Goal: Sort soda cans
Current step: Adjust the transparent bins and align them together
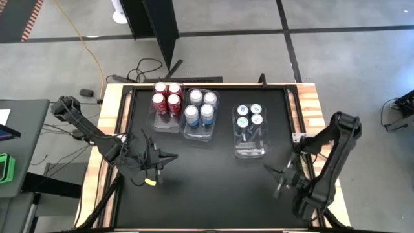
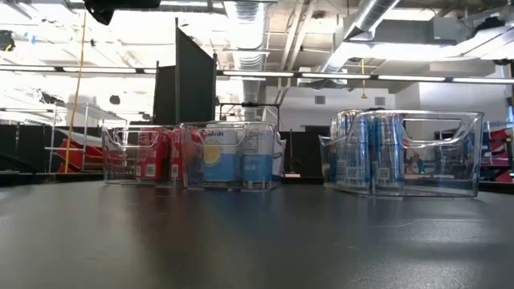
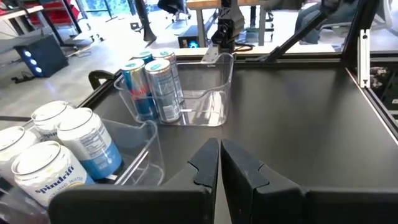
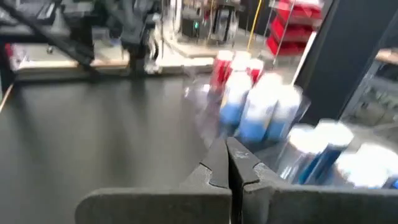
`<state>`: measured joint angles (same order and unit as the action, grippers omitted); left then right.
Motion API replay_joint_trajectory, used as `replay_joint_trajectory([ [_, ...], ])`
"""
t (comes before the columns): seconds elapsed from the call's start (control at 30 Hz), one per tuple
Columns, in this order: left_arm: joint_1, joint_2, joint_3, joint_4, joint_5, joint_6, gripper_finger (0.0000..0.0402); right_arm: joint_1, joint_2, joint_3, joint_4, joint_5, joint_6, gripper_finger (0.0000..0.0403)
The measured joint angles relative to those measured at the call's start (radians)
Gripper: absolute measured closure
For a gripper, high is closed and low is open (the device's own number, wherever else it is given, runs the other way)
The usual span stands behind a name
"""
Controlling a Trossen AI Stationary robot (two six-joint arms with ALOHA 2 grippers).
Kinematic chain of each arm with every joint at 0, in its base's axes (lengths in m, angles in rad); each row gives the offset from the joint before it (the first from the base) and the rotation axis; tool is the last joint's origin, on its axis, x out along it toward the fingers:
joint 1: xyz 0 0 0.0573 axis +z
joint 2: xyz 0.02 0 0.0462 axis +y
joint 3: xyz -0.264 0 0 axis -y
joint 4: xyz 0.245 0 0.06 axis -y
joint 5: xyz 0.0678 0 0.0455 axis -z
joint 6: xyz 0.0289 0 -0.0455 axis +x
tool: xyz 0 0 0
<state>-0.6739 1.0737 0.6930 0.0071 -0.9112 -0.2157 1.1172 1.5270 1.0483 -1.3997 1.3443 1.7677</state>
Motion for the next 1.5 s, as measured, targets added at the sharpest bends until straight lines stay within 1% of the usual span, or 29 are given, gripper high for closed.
replay_joint_trajectory([
  [0.07,0.001,0.000,0.000,0.000,-0.001,-0.007,0.0386,-0.018,-0.076,0.001,0.001,0.048,-0.101,0.0402],
  [0.23,0.001,0.001,0.000,-0.002,-0.012,-0.017,0.0386,-0.056,-0.275,0.014,0.034,0.052,-0.402,0.0403],
  [0.3,0.001,0.007,-0.005,0.008,-0.026,-0.016,0.0386,-0.074,-0.351,0.014,0.056,0.027,-0.513,0.0403],
  [0.43,0.011,0.008,-0.023,0.003,-0.069,-0.030,0.0386,-0.111,-0.476,0.003,0.051,-0.082,-0.631,0.0403],
  [0.5,0.024,0.008,-0.029,-0.004,-0.071,-0.033,0.0386,-0.128,-0.543,-0.014,0.044,-0.122,-0.665,0.0403],
  [0.57,0.033,0.008,-0.029,0.000,-0.073,-0.033,0.0386,-0.148,-0.624,-0.042,0.033,-0.140,-0.663,0.0403],
  [0.7,0.053,0.008,-0.029,0.002,-0.067,-0.032,0.0386,-0.207,-0.797,-0.135,0.017,-0.166,-0.528,0.0403],
  [0.77,0.054,0.008,-0.029,0.003,-0.062,-0.034,0.0386,-0.228,-0.858,-0.205,0.052,-0.193,-0.495,0.0403],
  [0.83,0.053,0.008,-0.029,0.002,-0.055,-0.034,0.0386,-0.245,-0.898,-0.284,0.114,-0.241,-0.481,0.0403],
  [0.97,0.053,0.008,-0.029,0.003,-0.040,-0.031,0.0386,-0.267,-0.911,-0.438,0.263,-0.285,-0.478,0.0403],
  [1.1,0.053,0.008,-0.029,-0.004,-0.039,-0.031,0.0386,-0.254,-0.869,-0.535,0.371,-0.324,-0.436,0.0403],
  [1.2,0.053,0.008,-0.029,-0.022,-0.033,-0.034,0.0386,-0.202,-0.822,-0.570,0.489,-0.324,-0.498,0.0403],
  [1.3,0.053,0.008,-0.029,-0.036,-0.027,-0.036,0.0386,-0.133,-0.775,-0.584,0.665,-0.332,-0.629,0.0403],
  [1.37,0.054,0.008,-0.029,-0.049,-0.027,-0.041,0.0386,-0.088,-0.741,-0.585,0.748,-0.362,-0.677,0.0403],
  [1.43,0.056,0.008,-0.029,-0.052,-0.026,-0.041,0.0386,-0.062,-0.696,-0.585,0.763,-0.377,-0.663,0.0403],
  [1.5,0.056,0.008,-0.029,-0.054,-0.026,-0.040,0.0386,-0.055,-0.645,-0.585,0.738,-0.399,-0.589,0.0403],
])
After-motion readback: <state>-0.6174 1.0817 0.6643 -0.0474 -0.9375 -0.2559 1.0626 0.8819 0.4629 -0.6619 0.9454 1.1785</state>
